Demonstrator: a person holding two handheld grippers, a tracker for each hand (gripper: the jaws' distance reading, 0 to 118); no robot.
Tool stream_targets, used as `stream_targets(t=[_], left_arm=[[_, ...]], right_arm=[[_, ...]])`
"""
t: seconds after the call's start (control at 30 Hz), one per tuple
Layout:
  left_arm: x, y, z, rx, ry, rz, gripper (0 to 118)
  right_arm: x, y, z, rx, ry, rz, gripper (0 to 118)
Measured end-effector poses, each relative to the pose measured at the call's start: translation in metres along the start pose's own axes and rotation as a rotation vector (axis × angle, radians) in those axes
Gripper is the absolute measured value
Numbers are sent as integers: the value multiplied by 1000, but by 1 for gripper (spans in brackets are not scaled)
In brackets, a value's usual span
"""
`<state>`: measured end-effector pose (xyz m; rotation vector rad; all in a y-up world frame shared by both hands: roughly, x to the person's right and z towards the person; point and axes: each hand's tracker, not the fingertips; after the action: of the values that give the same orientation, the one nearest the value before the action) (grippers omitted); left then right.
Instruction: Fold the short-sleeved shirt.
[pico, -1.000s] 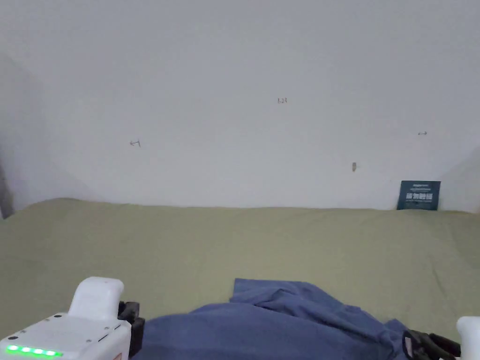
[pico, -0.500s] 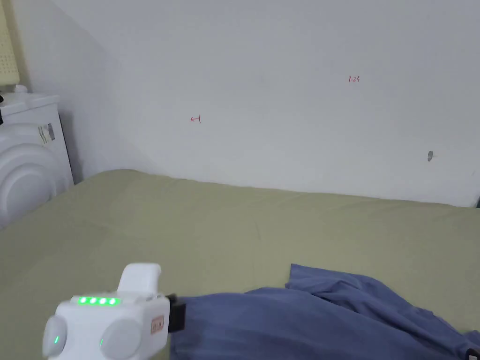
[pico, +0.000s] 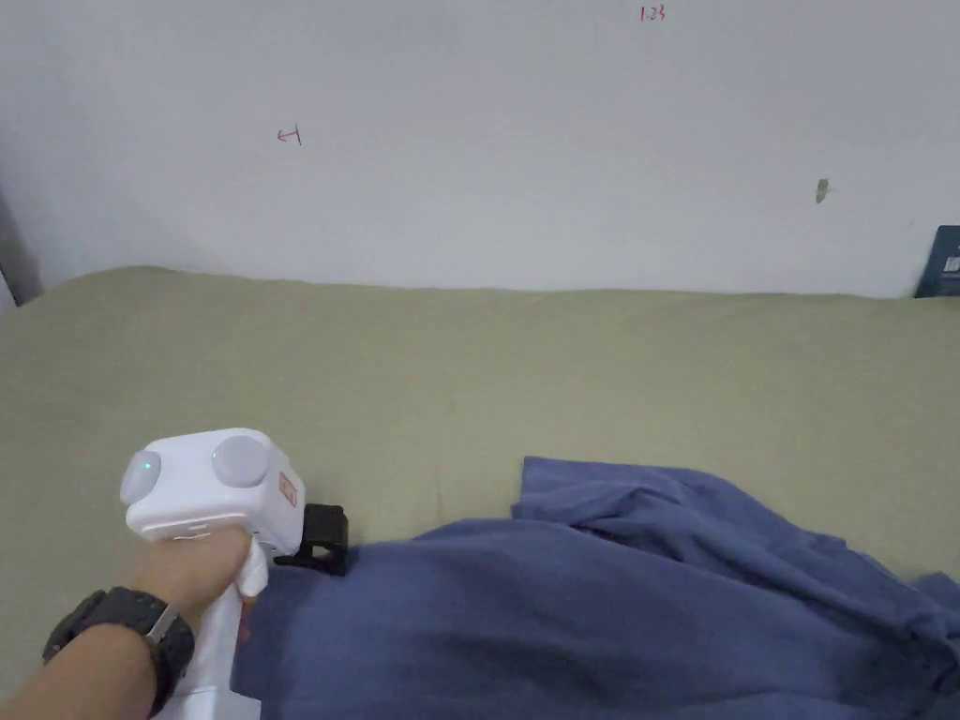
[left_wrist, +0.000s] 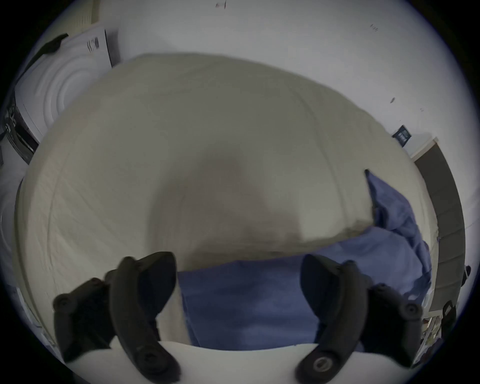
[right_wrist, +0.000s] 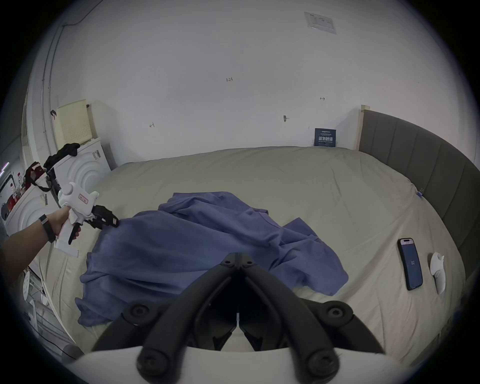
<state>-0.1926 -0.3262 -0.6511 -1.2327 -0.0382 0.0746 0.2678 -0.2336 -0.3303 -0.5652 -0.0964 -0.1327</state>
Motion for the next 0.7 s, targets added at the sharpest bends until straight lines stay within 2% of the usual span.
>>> stream_targets(t=[0.07,0.1,0.13,0.17,0.2,0.23,0.27,0.4,0.5,0.53,0.6,0.63,0.7], left_arm=[[5,-7,4,54,-2,-30,89],[9,-9,9,58,13,-24,80],[11,-11,16,71,67,-58,62],[14,-14,22,96,76,-99,4],[15,-17,28,127,-4,-117,0],[16,-21,32,144,-82,-70,0],[15,-21,35,143,-99,-29,0],[18,-24,37,131,-113,-61,0],[17,-27,41,128,-151,-50,0],[7,-18,34,123,-159,-51,0],[6,-17,32,128,-149,-48,0],[5,-18,30,126,-150,-50,0],[4,-18,28,122,-155,-48,0]], right_arm=[[5,2,3,5,-4,3,2],[7,3,4,11,-8,5,2],[9,5,5,15,-15,7,2],[10,6,6,22,-25,10,2],[11,7,9,31,-34,15,2],[12,7,9,37,-34,21,2],[15,8,9,40,-38,21,2],[32,14,6,38,-58,3,2],[62,21,-4,-11,-125,-60,4],[76,23,-13,-46,-140,-105,15],[101,26,-32,-132,-142,-185,92],[114,26,-45,-184,-107,-229,110],[134,20,-70,-270,-65,-322,113]])
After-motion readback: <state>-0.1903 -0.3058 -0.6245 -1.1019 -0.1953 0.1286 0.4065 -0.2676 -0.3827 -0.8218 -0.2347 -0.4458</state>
